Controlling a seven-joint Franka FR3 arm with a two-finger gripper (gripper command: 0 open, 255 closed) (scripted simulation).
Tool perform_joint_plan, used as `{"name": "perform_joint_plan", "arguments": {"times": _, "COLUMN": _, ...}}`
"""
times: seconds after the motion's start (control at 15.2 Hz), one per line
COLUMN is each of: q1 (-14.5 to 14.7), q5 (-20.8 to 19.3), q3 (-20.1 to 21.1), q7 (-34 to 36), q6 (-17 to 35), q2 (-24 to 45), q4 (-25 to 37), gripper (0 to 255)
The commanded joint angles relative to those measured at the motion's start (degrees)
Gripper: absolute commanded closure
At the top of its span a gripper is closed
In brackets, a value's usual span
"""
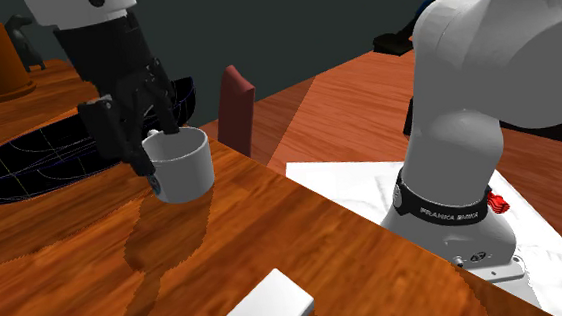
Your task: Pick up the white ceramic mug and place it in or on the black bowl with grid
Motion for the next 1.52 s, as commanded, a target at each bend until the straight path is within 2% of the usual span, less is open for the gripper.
{"name": "perform_joint_plan", "arguments": {"times": 0.0, "q1": -0.04, "q5": -0.05, "q3": 0.22, "q7": 0.64, "q6": 2.43, "q2": 1.86, "q4": -0.24, "gripper": 0}}
{"name": "perform_joint_plan", "arguments": {"times": 0.4, "q1": -0.25, "q5": -0.52, "q3": 0.32, "q7": 0.99, "q6": 8.21, "q2": 4.69, "q4": -3.21, "gripper": 0}}
{"name": "perform_joint_plan", "arguments": {"times": 0.92, "q1": -0.25, "q5": -0.52, "q3": 0.32, "q7": 0.99, "q6": 8.19, "q2": 4.69, "q4": -3.20, "gripper": 0}}
{"name": "perform_joint_plan", "arguments": {"times": 0.99, "q1": -0.25, "q5": -0.52, "q3": 0.32, "q7": 0.99, "q6": 8.19, "q2": 4.69, "q4": -3.20, "gripper": 255}}
{"name": "perform_joint_plan", "arguments": {"times": 1.45, "q1": -0.25, "q5": -0.52, "q3": 0.32, "q7": 0.99, "q6": 8.19, "q2": 4.68, "q4": -3.20, "gripper": 255}}
